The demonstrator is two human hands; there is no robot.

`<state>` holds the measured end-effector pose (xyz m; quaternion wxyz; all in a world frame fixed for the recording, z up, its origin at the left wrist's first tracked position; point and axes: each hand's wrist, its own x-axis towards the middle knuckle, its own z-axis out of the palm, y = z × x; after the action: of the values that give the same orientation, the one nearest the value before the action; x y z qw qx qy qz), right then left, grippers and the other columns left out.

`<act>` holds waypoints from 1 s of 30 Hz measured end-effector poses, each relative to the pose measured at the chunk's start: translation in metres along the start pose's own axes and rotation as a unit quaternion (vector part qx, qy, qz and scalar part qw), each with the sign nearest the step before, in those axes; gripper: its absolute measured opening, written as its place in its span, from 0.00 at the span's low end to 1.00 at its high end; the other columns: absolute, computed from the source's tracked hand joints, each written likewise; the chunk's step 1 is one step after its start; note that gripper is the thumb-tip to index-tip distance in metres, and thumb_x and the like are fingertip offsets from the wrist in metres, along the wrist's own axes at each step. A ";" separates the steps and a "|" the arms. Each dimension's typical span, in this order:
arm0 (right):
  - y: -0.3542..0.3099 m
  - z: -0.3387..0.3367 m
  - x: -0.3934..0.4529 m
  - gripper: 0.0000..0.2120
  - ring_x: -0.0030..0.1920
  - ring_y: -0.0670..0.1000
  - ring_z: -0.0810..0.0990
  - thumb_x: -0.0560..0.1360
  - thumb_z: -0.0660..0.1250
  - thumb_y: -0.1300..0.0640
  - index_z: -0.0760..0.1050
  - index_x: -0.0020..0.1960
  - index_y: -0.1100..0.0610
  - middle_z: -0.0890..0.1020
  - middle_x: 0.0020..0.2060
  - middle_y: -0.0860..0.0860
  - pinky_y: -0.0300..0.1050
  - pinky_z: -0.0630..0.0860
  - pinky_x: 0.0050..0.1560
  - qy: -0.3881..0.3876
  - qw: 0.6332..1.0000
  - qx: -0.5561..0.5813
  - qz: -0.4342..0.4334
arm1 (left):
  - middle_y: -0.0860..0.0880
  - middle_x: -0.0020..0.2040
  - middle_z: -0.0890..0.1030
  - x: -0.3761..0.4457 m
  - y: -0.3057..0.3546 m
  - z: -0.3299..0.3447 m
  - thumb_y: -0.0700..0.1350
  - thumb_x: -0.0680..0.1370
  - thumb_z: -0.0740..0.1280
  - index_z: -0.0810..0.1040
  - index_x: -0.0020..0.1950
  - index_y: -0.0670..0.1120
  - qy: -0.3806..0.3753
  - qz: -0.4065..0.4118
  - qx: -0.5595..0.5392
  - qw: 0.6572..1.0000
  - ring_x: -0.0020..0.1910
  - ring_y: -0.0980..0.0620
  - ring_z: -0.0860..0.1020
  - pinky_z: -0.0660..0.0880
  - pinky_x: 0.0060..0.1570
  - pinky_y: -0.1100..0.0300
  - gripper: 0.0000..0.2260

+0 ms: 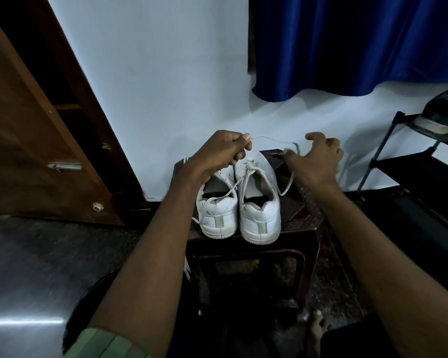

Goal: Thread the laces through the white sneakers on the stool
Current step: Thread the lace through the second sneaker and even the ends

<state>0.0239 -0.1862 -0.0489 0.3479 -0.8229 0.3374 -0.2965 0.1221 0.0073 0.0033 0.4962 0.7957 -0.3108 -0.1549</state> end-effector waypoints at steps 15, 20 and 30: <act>-0.016 0.006 -0.036 0.05 0.37 0.49 0.82 0.71 0.74 0.53 0.82 0.38 0.54 0.84 0.33 0.48 0.44 0.71 0.38 -0.132 0.978 0.008 -0.163 | 0.42 0.45 0.85 0.002 0.005 0.008 0.41 0.76 0.77 0.87 0.53 0.35 -0.010 -0.060 -0.248 0.967 0.40 0.54 0.81 0.77 0.42 0.69 0.10; -0.014 -0.001 -0.029 0.07 0.31 0.54 0.80 0.70 0.80 0.64 0.84 0.35 0.60 0.84 0.32 0.61 0.45 0.79 0.35 -0.217 0.945 0.236 0.063 | 0.42 0.44 0.86 0.001 0.004 0.011 0.36 0.76 0.76 0.86 0.55 0.34 -0.031 -0.058 -0.253 0.965 0.39 0.55 0.82 0.78 0.41 0.70 0.09; -0.024 -0.006 -0.022 0.11 0.36 0.51 0.78 0.75 0.74 0.51 0.85 0.49 0.58 0.84 0.42 0.55 0.42 0.70 0.34 -0.265 0.867 0.409 0.106 | 0.41 0.41 0.87 0.000 0.001 0.015 0.41 0.77 0.76 0.88 0.48 0.37 -0.055 -0.008 0.017 0.998 0.37 0.52 0.82 0.79 0.39 0.61 0.06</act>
<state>0.0147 -0.1589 -0.0321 0.7588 -0.6140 0.1665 -0.1395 0.1134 -0.0037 -0.0029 0.4637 0.7965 -0.3338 -0.1977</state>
